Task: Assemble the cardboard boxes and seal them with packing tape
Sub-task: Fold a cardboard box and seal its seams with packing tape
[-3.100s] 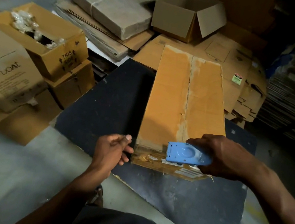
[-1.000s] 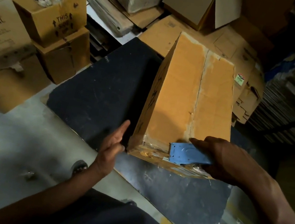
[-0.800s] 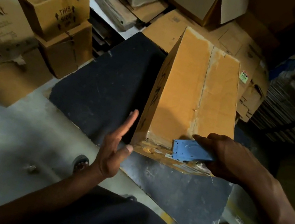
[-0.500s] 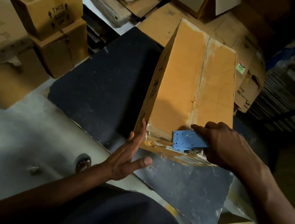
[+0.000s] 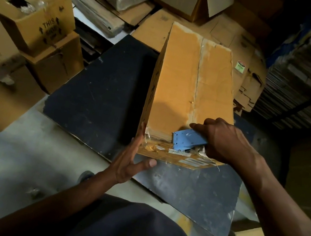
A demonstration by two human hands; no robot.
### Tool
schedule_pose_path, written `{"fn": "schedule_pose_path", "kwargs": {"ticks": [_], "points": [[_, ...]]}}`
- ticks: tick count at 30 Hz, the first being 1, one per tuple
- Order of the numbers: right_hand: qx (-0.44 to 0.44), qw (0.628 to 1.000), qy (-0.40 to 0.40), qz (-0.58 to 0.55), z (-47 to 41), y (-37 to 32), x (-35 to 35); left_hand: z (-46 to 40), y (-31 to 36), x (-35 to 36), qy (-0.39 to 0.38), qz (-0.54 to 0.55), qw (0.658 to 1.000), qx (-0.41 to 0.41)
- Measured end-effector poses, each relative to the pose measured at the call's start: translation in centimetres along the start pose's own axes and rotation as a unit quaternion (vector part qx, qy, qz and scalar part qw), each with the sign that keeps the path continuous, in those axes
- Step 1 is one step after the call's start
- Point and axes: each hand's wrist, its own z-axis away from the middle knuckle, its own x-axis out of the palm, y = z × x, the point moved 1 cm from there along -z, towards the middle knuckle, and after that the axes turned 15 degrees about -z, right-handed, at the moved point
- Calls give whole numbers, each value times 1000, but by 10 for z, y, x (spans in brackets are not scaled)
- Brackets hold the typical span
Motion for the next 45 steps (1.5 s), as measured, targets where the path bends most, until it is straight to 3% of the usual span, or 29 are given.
{"fn": "schedule_pose_path", "kwargs": {"ticks": [3, 7, 11, 14, 16, 17, 18, 20, 22, 24, 26, 29, 38, 45], "points": [[-5, 1000, 7, -2, 1, 1, 0, 0, -9, 1, -15, 34, 999, -29], [-6, 1000, 13, -13, 3, 3, 2, 0, 6, 5, 111, 29, 993, 6], [-4, 1000, 11, -13, 3, 4, 4, -3, -7, 13, 52, 22, 998, 19], [-3, 1000, 0, -11, 3, 5, 4, -4, -49, 11, 1, -26, 999, -32], [-2, 1000, -13, -12, 4, 5, 3, 0, -51, 6, 41, -54, 997, -27], [-4, 1000, -22, -15, 5, 6, 2, 1, -38, 1, 83, -81, 993, 15], [-8, 999, -32, -21, 6, 7, 0, 1, -19, -4, 128, -135, 980, 69], [-23, 998, -53, -31, 8, 10, -4, -11, 11, -6, 209, -265, 921, 195], [-40, 996, -74, -31, 11, 12, -9, -34, 21, 0, 238, -385, 846, 282], [-55, 994, -88, -24, 16, 14, -15, -55, 7, 6, 246, -472, 784, 320], [-60, 992, -108, -36, 22, 17, -22, -64, -11, 3, 254, -494, 742, 375], [-70, 987, -136, -55, 29, 23, -28, -67, -17, -8, 262, -483, 712, 438], [-31, 989, -147, -15, 68, 85, -27, -64, -14, -11, 225, -509, 715, 424], [4, 991, -135, -2, 70, 83, -17, -52, -5, -7, 179, -520, 752, 362]]}}
